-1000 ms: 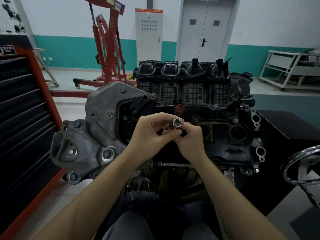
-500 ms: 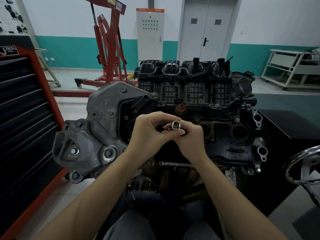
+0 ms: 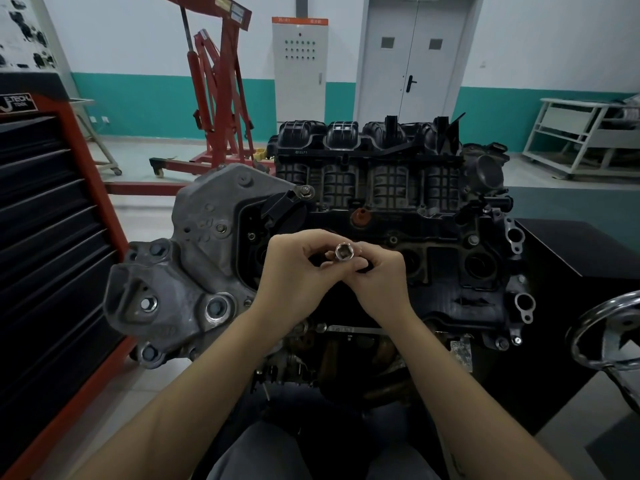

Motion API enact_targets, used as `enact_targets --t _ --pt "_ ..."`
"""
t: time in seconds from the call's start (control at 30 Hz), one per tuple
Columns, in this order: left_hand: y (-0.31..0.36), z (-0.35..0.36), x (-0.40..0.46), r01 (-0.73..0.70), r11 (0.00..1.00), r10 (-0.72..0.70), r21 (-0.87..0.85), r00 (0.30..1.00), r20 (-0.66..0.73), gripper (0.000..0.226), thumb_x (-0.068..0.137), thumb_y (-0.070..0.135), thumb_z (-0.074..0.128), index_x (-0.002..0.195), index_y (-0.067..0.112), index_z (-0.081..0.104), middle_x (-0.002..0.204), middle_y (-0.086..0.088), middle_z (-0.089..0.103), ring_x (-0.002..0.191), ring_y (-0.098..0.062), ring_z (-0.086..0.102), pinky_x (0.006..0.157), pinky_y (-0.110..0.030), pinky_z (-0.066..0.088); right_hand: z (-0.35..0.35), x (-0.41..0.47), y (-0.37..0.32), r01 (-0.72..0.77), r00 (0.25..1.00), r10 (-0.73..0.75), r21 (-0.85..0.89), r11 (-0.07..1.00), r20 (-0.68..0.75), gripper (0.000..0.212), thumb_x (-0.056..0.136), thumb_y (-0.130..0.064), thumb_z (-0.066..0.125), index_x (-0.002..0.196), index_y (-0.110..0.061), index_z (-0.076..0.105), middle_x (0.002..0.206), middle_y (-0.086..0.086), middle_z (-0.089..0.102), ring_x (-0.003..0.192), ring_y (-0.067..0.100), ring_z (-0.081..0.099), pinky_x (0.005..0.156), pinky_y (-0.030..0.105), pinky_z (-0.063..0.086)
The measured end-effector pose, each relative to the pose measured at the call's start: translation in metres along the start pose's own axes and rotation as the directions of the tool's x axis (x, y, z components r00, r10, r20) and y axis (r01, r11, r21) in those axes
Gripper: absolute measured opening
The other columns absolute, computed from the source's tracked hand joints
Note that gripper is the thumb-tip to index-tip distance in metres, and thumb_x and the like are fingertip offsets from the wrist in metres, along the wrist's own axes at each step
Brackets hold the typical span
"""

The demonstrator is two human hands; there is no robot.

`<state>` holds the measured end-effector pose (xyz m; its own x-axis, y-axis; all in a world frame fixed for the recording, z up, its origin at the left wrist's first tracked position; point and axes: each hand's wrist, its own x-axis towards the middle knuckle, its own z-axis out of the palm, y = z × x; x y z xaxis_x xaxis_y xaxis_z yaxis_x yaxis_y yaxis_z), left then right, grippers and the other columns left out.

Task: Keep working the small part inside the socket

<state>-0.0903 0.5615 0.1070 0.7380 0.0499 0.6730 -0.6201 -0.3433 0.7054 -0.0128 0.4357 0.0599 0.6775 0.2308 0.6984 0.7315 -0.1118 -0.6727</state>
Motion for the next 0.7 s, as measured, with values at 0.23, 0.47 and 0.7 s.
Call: enact_targets --t 0.23,0.47,0.7 --pt "0.0022 -0.0034 0.0021 0.02 0.984 0.003 -0.175 0.992 0.129 0.028 0.079 -0.006 0.072 0.097 0.016 0.074 0.095 0.001 0.076 0.095 -0.015 0.071 0.085 -0.024 0.054 -0.0025 0.0004 -0.0009 0.009 0.999 -0.008 -0.021 1.0 0.041 0.017 0.082 -0.015 0.069 0.097 -0.007 0.073 0.088 -0.007 0.07 0.088 0.019 0.068 0.079 0.04 0.054" --pt "0.0009 0.0007 0.0002 0.009 0.992 -0.008 -0.123 1.0 0.015 0.025 0.078 -0.006 0.073 0.097 0.011 0.074 0.094 0.0 0.075 0.092 -0.013 0.072 0.084 -0.024 0.055 -0.0006 0.0011 -0.0037 0.015 0.999 -0.016 0.022 1.0 0.03 0.019 0.082 -0.016 0.071 0.1 -0.011 0.072 0.094 -0.003 0.073 0.092 0.011 0.068 0.082 0.035 0.054" --pt "0.0018 -0.0039 0.0001 0.005 0.976 0.029 -0.219 0.988 0.153 0.033 0.082 -0.009 0.066 0.104 0.016 0.07 0.101 0.0 0.074 0.1 -0.017 0.07 0.089 -0.025 0.052 -0.006 0.0027 -0.005 -0.025 0.983 0.01 0.078 0.997 0.183 0.022 0.085 -0.002 0.061 0.103 -0.016 0.064 0.092 -0.015 0.066 0.089 -0.007 0.063 0.079 0.011 0.047"
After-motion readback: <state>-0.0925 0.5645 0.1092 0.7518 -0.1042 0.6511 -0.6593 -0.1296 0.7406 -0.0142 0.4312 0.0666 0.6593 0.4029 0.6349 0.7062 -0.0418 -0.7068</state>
